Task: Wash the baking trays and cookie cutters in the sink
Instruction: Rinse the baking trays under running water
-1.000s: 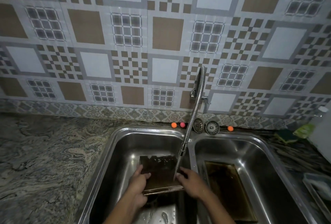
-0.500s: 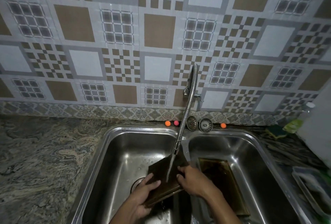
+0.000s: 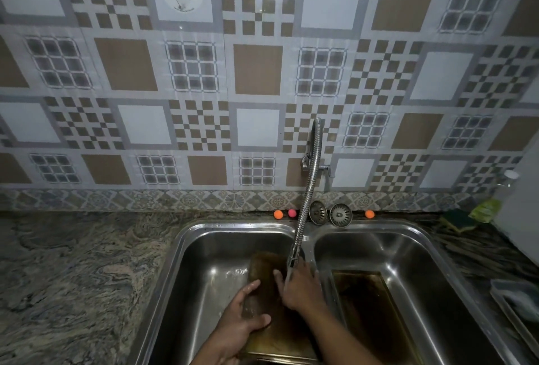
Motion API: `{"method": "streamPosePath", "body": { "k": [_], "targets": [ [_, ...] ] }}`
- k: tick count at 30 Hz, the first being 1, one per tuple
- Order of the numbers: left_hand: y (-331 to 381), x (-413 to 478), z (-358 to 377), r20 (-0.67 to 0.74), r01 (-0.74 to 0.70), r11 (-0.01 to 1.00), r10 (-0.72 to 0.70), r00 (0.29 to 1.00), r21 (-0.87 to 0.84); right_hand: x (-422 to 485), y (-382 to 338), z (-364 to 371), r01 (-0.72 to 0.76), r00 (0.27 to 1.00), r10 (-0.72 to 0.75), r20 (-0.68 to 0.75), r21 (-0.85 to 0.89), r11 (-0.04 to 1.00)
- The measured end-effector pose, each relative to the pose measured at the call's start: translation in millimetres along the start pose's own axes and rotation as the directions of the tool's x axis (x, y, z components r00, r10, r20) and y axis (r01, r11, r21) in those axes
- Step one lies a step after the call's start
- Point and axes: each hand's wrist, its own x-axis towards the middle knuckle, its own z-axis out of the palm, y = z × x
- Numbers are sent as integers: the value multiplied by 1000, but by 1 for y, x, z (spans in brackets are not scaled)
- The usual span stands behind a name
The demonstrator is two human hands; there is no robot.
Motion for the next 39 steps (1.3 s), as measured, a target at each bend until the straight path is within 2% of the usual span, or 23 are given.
{"method": "streamPosePath", "body": {
  "k": [2,4,6,7,9,10,11,13,14,16,18,19,21,24,27,29,31,32,33,35,36,37,39],
  "targets": [
    [9,2,-6,18,-34,999,34,999,11,16,-13,-3,59,998,-59,-10,-5,998],
    [15,5,-19,22,-49,999,49,999,-2,22,-34,-11,315,945,-317,75,35,948],
    [16,6,-27,59,-46,999,46,997,3,22,-38,-12,449,879,-460,126,103,887],
    [15,5,-27,85,-39,999,38,996,11,23,-32,-12,406,906,-417,80,118,906],
    [18,0,-22,113,-24,1000,22,993,14,35,-13,-5,93,995,-87,-46,150,984],
    [20,0,-19,108,-22,1000,23,994,-11,39,-11,-2,-30,999,35,-32,158,987],
    [22,2,-16,84,-9,998,14,996,-60,39,-16,0,-45,999,42,27,131,990],
    [24,9,-7,-47,-9,982,0,999,-189,25,-43,1,145,978,-153,140,71,987],
    [24,15,-4,-144,-28,977,-3,990,-213,11,-56,2,237,952,-252,172,105,966],
    [25,22,2,-314,-71,975,2,950,-209,-23,-67,0,374,900,-392,193,121,919],
    [22,25,7,-393,-77,972,-16,919,-220,-50,-58,-4,482,857,-488,167,75,873],
    [20,26,10,-411,-73,970,-28,911,-230,-58,-49,-7,497,853,-501,148,62,865],
    [19,26,15,-446,-95,971,-14,895,-220,-54,-27,-8,431,894,-432,118,33,902],
    [12,26,14,-467,-93,971,-21,884,-220,-29,3,-4,209,966,-214,145,52,977],
    [5,28,15,-447,-54,973,-54,893,-224,-12,7,-7,12,988,-10,154,-10,1000],
    [7,28,16,-464,-72,971,-44,885,-230,-20,-10,-11,88,989,-78,122,-73,993],
    [14,29,14,-459,-86,967,-35,888,-241,-43,-26,-15,315,945,-306,118,-69,946],
    [17,30,13,-451,-86,966,-35,892,-245,-51,-27,-14,391,918,-386,94,-39,920],
    [19,32,13,-443,-81,970,-30,896,-229,-52,-23,-11,393,918,-392,56,6,920],
    [26,29,19,-404,-89,990,37,914,-109,-42,-13,-7,232,970,-240,27,175,957],
    [31,25,24,-367,-103,993,72,927,-65,-38,-12,-9,120,984,-158,88,334,935],
    [37,20,29,-325,-116,992,96,941,-44,-36,-17,-12,31,975,-137,173,508,861],
    [43,14,37,-240,-134,991,135,961,21,-43,-34,-17,-114,950,-159,268,774,623]
  ]
}}
